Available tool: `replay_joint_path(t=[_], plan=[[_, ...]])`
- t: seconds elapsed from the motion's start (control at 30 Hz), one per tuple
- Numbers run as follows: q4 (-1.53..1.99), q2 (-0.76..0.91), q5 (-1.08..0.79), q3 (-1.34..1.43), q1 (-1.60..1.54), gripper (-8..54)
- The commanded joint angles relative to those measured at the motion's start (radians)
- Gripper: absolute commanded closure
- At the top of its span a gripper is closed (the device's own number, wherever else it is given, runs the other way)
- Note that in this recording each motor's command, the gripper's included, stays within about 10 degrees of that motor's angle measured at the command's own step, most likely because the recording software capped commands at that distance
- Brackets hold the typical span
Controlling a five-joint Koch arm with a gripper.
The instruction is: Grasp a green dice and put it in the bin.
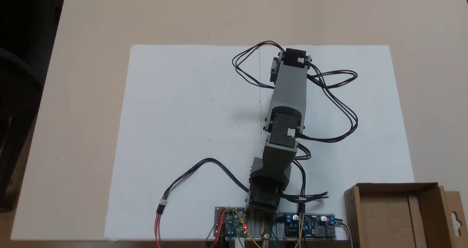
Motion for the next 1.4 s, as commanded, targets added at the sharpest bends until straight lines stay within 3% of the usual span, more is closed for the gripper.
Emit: replay_joint_path(t=[0.0,0.87,1.0,1.27,1.37], plan=[[-0.020,0.018,-0.067,0.003,0.005,2.4],[-0.150,-0.034,-0.089,0.066,0.041,4.3],[-0.150,-0.037,-0.092,0.067,0.048,10.0],[-0.158,-0.037,-0.091,0.074,0.060,31.8],[-0.160,-0.035,-0.089,0.074,0.061,33.6]])
